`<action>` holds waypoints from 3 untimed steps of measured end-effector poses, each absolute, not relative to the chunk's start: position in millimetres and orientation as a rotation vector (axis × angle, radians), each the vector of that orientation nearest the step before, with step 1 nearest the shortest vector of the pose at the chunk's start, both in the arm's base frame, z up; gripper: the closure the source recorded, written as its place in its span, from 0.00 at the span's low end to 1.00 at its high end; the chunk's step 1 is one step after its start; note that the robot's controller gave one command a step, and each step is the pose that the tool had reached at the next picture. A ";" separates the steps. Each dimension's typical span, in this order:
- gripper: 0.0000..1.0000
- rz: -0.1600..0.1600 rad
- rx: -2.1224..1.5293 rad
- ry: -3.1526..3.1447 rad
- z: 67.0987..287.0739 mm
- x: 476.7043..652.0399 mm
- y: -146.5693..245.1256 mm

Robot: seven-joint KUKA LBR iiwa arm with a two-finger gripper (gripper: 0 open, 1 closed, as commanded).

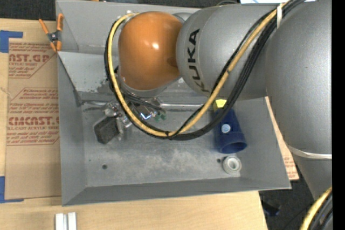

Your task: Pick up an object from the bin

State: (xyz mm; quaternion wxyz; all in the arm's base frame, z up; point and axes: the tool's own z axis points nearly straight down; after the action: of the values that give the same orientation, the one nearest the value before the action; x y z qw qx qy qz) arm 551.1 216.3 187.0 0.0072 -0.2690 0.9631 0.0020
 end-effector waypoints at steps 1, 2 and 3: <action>1.00 0.014 -0.618 3.056 172.6 545.3 231.2; 1.00 0.009 -0.740 3.036 244.0 538.5 228.4; 1.00 0.011 -0.681 3.056 326.6 505.6 233.3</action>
Offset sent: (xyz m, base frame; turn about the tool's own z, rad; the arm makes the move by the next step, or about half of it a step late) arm -0.0195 0.0081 0.1456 -0.0372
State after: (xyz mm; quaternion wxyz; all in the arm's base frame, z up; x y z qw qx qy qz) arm 505.6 233.3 326.6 0.0053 -0.2176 0.9760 0.0037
